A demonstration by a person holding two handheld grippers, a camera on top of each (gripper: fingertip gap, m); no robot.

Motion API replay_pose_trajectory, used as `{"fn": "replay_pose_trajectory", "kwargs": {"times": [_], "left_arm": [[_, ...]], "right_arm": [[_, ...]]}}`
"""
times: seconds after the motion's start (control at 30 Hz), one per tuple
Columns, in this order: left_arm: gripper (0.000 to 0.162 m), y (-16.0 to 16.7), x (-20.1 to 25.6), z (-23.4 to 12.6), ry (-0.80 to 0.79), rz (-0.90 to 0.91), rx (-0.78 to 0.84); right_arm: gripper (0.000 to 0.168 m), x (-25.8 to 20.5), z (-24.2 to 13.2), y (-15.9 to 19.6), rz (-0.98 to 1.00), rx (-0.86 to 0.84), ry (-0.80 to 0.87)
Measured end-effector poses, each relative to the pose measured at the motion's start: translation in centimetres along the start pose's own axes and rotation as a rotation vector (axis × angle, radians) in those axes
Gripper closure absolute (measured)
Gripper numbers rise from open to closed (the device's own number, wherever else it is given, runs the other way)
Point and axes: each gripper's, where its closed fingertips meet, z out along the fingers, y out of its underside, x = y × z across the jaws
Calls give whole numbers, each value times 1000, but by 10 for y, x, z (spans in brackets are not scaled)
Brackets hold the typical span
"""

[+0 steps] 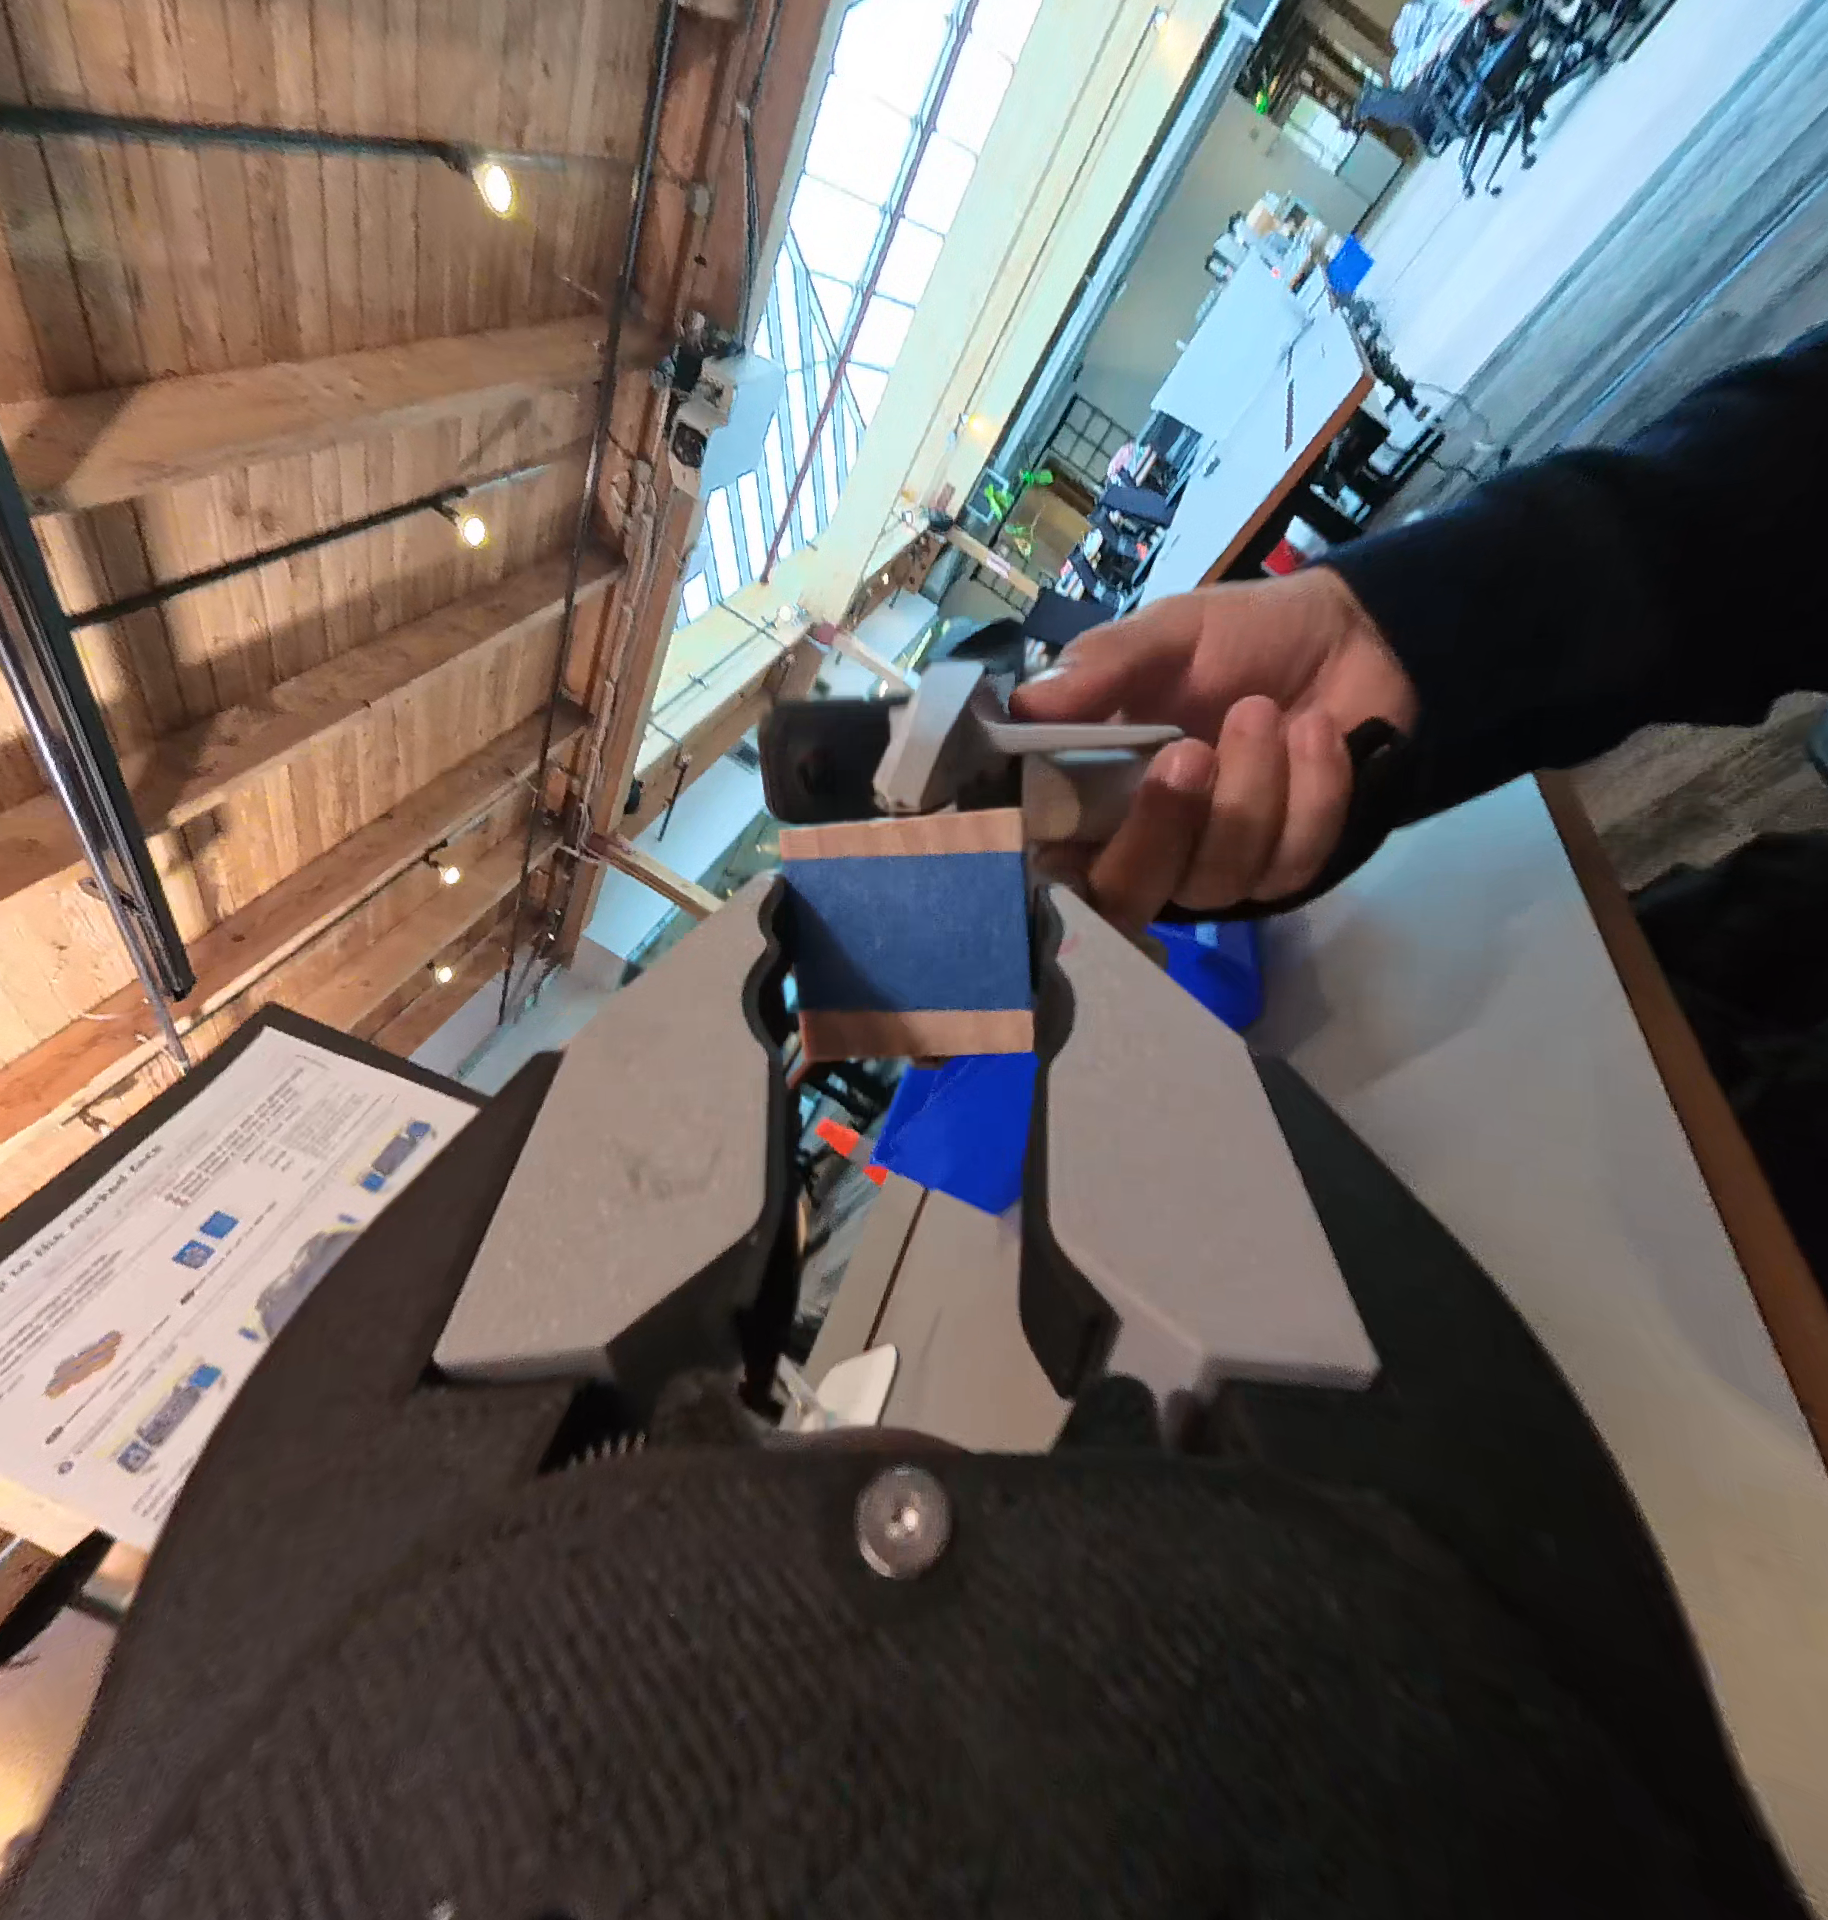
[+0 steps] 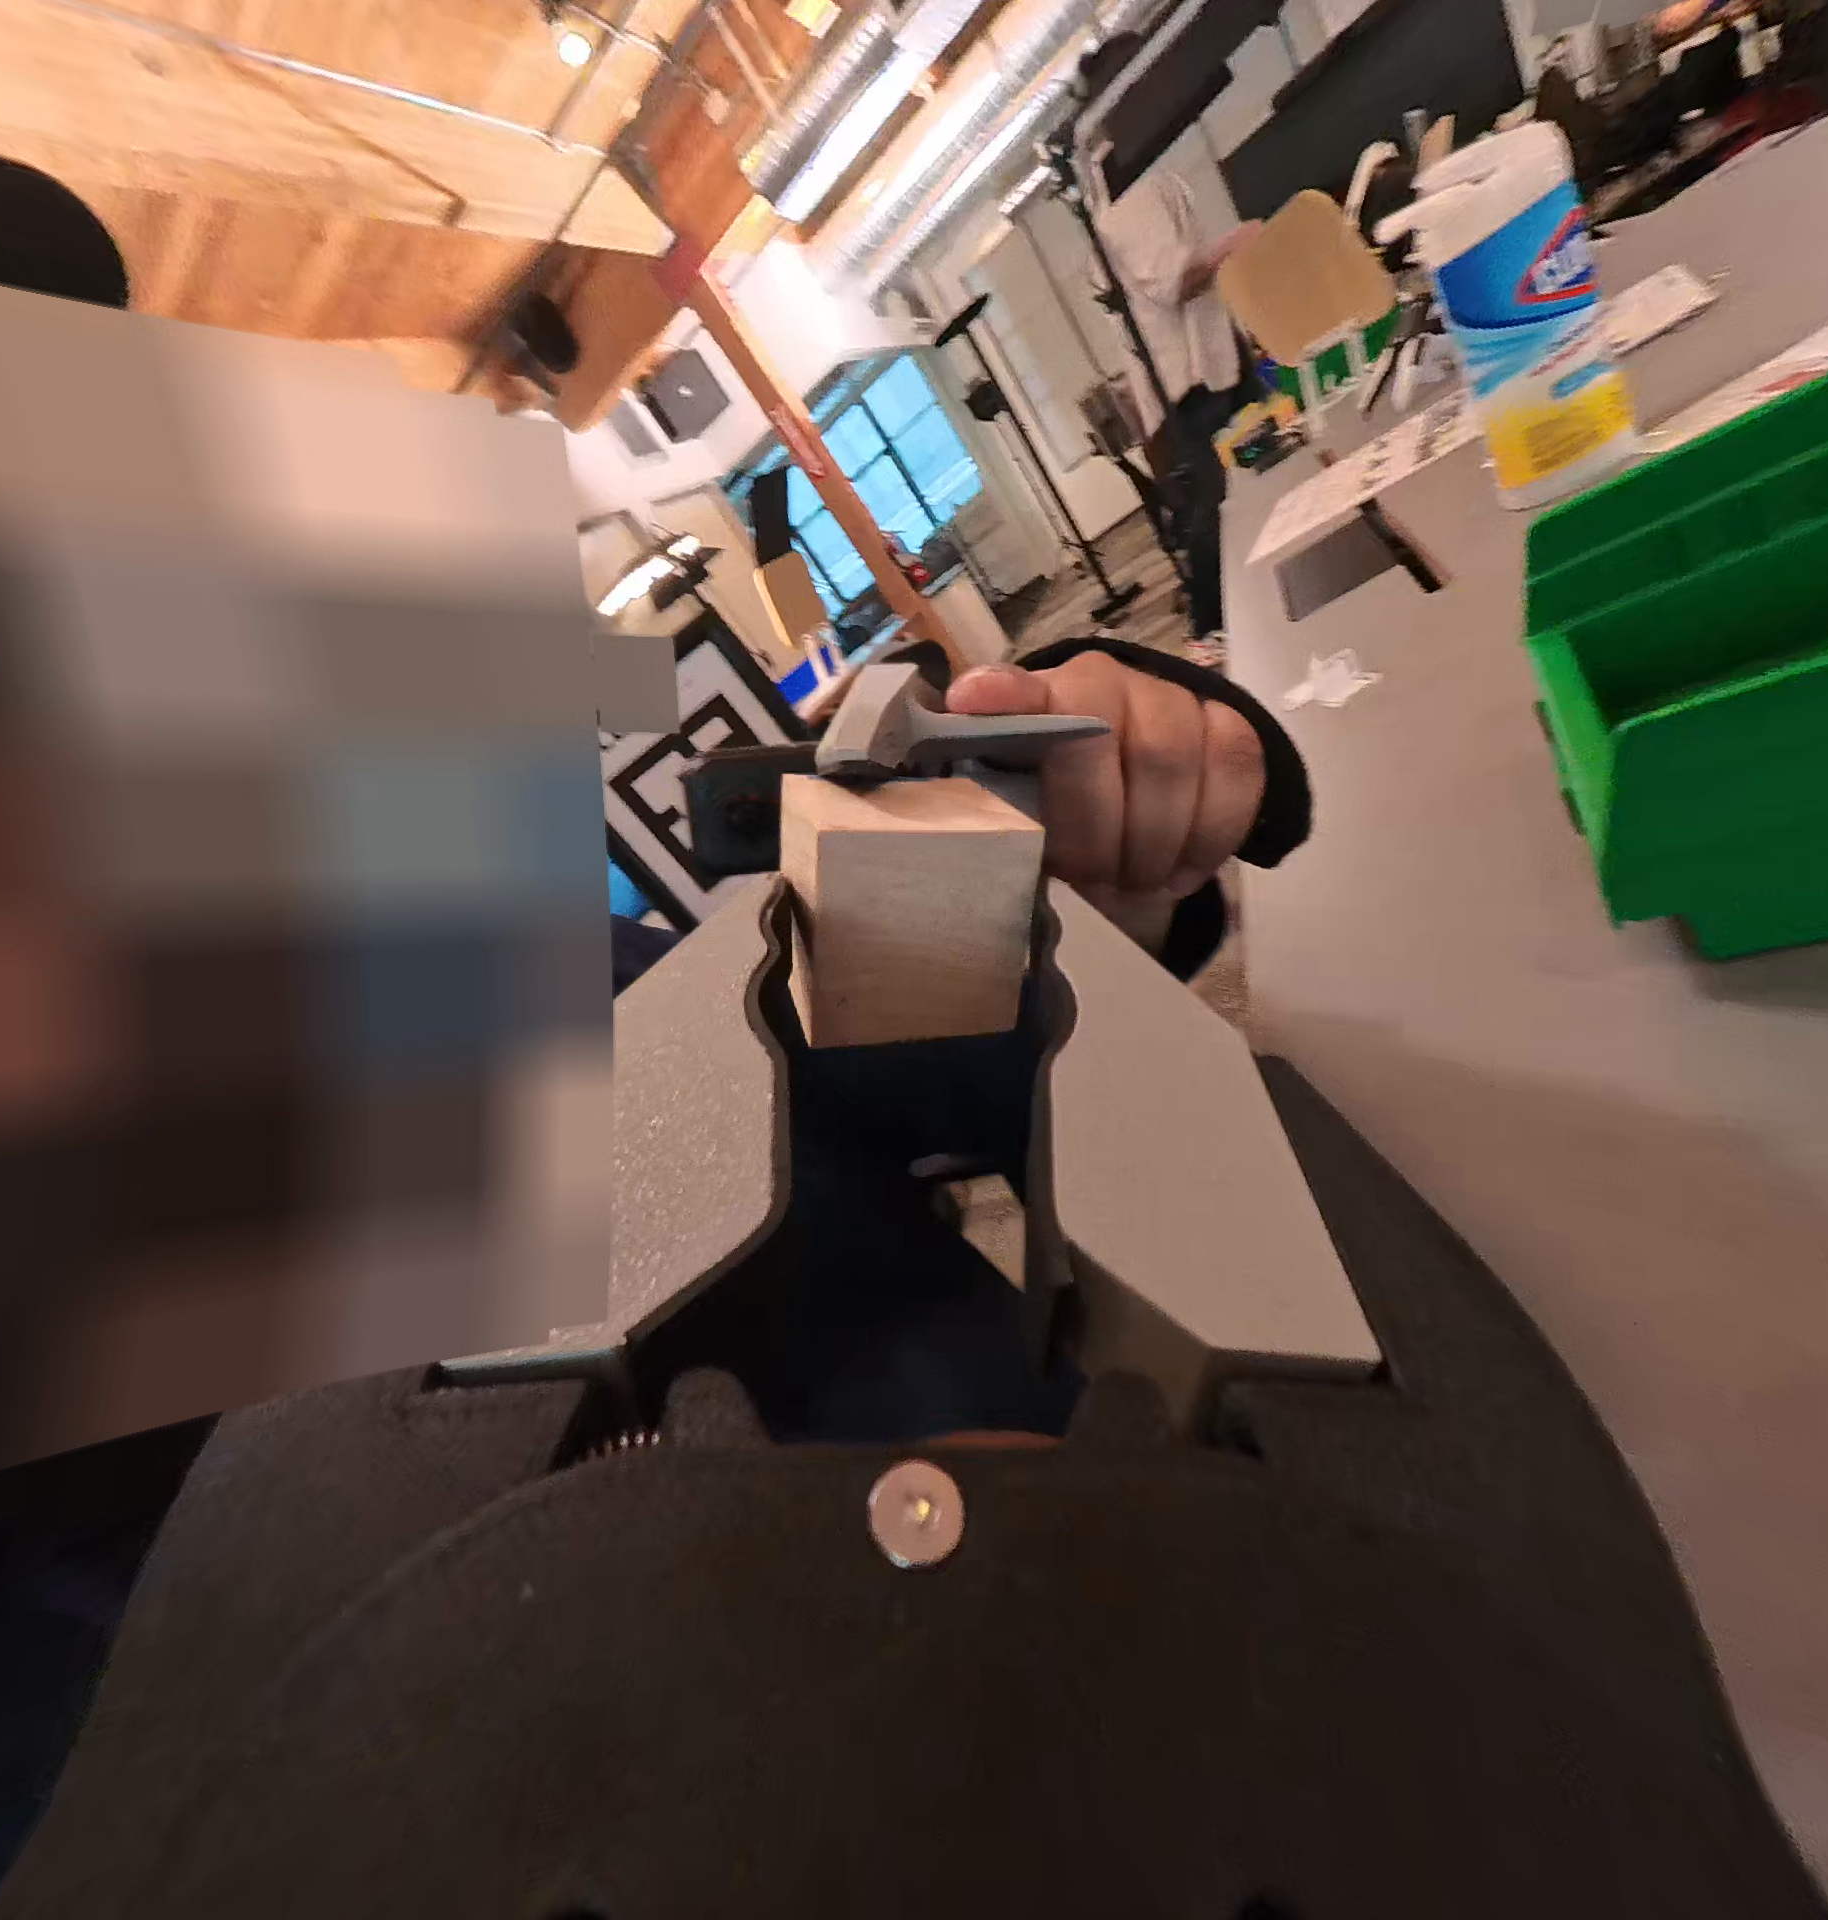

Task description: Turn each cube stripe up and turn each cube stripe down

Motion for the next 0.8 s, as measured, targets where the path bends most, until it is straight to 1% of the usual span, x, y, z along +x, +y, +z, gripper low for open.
{"fn": "replay_pose_trajectory", "kwargs": {"times": [0.03, 0.13, 0.3, 0.53, 0.67, 0.8], "left_arm": [[118, 4, 0, 0, 6, -3, -24], [118, 13, 1, 1, 14, -5, -70], [119, 23, 9, -1, 65, 28, -110], [118, 42, 24, -4, 136, 173, -227], [119, 48, 29, -5, 156, 262, -290], [119, 46, 29, -5, 157, 243, -275]], "right_arm": [[125, 3, -1, 0, -21, -8, 39], [125, 11, -4, 0, -92, -28, 151], [125, 19, -6, 8, -175, -104, 284], [124, 34, -12, 23, -300, -252, 479], [122, 40, -14, 29, -334, -305, 522], [122, 38, -13, 29, -320, -297, 493]]}}
